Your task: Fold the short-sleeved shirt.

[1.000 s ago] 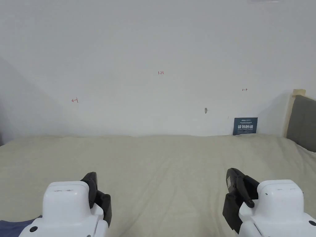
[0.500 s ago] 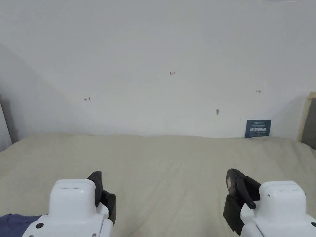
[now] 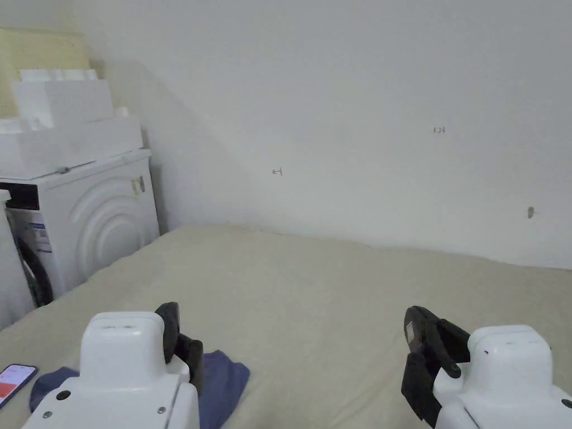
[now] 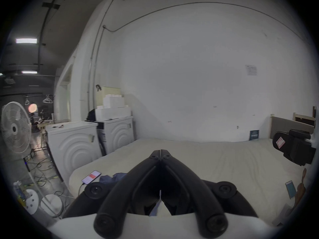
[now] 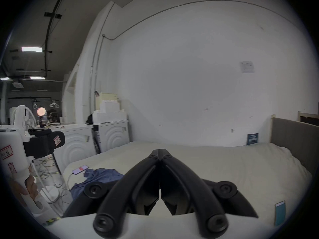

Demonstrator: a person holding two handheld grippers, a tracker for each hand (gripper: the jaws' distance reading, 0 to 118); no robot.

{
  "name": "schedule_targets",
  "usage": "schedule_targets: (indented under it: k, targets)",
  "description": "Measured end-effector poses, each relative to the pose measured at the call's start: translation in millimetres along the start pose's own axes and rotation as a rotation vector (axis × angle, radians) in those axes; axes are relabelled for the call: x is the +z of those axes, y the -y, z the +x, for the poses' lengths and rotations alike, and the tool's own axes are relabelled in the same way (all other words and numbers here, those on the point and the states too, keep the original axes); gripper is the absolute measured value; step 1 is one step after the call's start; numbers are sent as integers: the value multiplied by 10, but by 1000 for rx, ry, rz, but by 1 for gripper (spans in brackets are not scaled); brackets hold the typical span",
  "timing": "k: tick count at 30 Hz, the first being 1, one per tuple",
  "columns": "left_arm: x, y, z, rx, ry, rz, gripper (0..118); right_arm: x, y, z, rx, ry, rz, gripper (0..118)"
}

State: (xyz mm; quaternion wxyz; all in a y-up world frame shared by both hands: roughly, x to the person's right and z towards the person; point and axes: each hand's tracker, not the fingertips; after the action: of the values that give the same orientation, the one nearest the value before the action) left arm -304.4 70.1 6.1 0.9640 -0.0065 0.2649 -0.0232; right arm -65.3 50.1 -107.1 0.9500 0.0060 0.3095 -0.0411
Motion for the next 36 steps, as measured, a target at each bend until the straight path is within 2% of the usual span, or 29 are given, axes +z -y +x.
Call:
schedule_targets:
  k: [6, 11, 20, 29, 36]
  targets:
    - [63, 34, -335, 2, -86, -17, 0, -154, 45, -308, 1, -97, -21, 2]
    - [37, 98, -490, 13, -114, -40, 0, -243, 97, -455, 13, -134, -41, 2]
    - [-283, 498, -644, 40, -115, -152, 0, -535, 386, -621, 31, -157, -139, 2]
    - [-944, 1112, -818, 95, -94, -324, 0, -1072, 751, -739, 54, -160, -259, 2]
    - [-1433, 1675, -850, 74, -74, -462, 0, -1449, 1149, -836, 56, -162, -360, 2]
